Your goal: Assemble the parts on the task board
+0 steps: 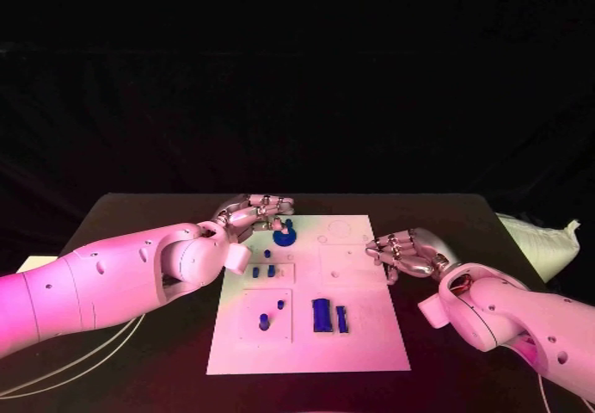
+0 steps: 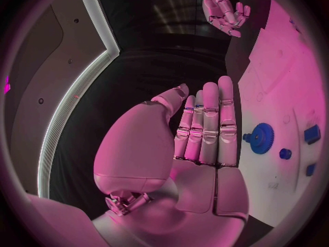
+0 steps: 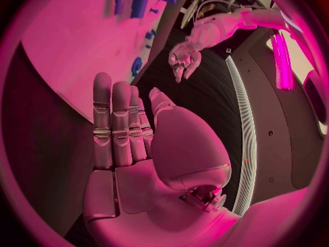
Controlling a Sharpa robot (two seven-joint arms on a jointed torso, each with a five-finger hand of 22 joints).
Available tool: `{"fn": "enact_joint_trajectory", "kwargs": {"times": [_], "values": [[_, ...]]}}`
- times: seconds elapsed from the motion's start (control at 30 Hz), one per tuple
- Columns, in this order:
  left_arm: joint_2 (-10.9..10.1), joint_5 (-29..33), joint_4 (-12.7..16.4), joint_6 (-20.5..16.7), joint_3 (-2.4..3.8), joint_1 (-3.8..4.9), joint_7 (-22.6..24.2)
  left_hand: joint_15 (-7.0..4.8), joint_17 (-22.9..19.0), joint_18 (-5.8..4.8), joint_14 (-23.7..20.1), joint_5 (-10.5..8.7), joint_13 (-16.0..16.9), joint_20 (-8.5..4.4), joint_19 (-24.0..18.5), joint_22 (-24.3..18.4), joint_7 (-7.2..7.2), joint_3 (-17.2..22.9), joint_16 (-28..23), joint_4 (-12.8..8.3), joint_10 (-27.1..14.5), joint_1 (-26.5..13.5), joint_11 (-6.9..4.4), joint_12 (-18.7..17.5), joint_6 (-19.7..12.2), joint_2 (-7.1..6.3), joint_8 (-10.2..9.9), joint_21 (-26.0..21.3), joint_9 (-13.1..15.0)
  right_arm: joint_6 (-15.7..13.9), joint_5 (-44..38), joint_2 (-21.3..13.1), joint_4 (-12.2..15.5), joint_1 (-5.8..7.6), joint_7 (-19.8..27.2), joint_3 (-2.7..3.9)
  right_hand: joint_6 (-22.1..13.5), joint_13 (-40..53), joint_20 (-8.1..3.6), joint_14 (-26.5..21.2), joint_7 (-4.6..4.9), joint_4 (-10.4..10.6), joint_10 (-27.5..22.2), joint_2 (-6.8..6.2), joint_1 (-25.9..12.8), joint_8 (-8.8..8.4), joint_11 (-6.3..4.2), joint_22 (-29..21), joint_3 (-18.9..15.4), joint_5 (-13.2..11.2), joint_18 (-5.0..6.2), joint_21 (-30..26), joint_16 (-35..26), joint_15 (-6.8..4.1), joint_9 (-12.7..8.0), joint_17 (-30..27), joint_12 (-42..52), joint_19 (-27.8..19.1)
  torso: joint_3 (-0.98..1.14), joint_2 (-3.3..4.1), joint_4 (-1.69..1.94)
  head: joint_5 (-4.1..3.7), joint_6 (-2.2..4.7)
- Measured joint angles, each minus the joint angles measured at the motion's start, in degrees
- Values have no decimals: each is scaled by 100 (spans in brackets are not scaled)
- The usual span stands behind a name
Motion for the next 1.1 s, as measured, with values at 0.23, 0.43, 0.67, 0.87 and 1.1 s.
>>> {"fn": "enact_joint_trajectory", "kwargs": {"times": [0.23,0.43,0.67,0.87,1.1], "values": [[169,201,-329,-281,0,-143,212,374,-1073,0,-642,0,-107,325,-1024,-938,131,-50,-1998,117,-404,-40,219,-307,-316,37,-62,-1110,-29,27,1639,483,-1121,168,1046,4,-312,-1551,394,-774,187,-122,-119,-39,261,1,290,-1106,278,-227,-1,-1698,-2151,382,-286,-1192,-1123,-576,-42,-197,-59,37,201],[303,343,-607,-386,2,-239,364,642,-1698,0,-866,0,-107,687,-1916,-1963,92,-305,-3251,240,-487,-117,302,-538,-482,53,-200,-1425,-28,214,2448,835,-1740,204,1540,28,-526,-2538,731,-1142,281,-268,-263,-39,261,1,470,-1892,365,-272,-2,-2861,-3395,693,-616,-2133,-1271,-825,-68,-371,-88,62,339],[453,472,-856,-468,3,-301,518,706,-2021,68,-797,0,-110,830,-2174,-2583,102,-567,-3792,238,-531,-68,346,-769,-471,114,-325,-1425,-28,496,2867,1176,-2123,214,1857,47,-583,-3245,878,-1163,277,-536,-335,86,88,1,542,-2345,238,-272,-2,-3500,-3961,802,-945,-2862,-1271,-687,-59,-500,-85,70,438],[496,518,-897,-494,3,-306,582,655,-2111,95,-999,-25,-176,744,-2318,-2835,113,-720,-3917,186,-805,-447,325,-868,-713,287,-445,-1460,-101,615,2969,1250,-2202,227,1955,53,-872,-3496,789,-1358,242,-674,-659,117,-408,-89,509,-2439,165,-312,-4,-3635,-4040,756,-1069,-3068,-1350,-877,-36,-549,-66,100,443],[474,499,-709,-629,8,-305,570,441,-2403,-111,-2324,-227,-380,367,-3385,-3447,-183,-1125,-4139,50,-2146,-2314,77,-1084,-2006,564,-741,-1669,-312,450,3038,1126,-1919,322,1948,-89,-2124,-3780,471,-2862,-21,-827,-2102,42,-2259,-280,290,-2648,-176,-529,-139,-3878,-4237,501,-1326,-3278,-1558,-2314,-16,-539,20,-27,493]]}}
